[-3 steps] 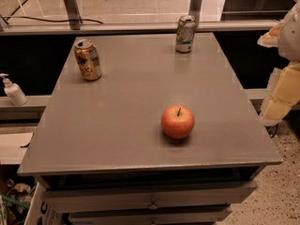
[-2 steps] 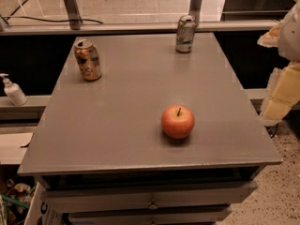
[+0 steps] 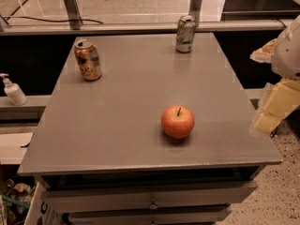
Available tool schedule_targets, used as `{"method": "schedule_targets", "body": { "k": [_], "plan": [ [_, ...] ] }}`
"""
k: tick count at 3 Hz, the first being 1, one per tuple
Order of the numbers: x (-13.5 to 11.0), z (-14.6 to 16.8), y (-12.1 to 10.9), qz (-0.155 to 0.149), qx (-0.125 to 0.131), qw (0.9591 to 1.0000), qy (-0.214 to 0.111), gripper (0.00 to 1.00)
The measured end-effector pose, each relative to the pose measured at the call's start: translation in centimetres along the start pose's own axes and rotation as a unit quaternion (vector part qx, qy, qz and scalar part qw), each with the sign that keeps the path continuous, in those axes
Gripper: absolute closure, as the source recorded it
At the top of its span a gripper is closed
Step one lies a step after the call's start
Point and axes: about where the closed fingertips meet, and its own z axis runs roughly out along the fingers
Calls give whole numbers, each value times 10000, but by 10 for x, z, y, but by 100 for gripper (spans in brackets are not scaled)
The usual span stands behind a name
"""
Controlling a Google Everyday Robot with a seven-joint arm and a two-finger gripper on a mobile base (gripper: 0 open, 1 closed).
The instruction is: Move apple near 7up can
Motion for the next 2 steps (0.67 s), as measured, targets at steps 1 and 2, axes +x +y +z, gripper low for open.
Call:
{"method": "schedule_targets", "body": {
  "k": [1,2],
  "plan": [
    [-12,22,8,-106,-202,9987,-465,0],
    [-29,46,12,-263,-420,9940,-970,0]
  ]
}}
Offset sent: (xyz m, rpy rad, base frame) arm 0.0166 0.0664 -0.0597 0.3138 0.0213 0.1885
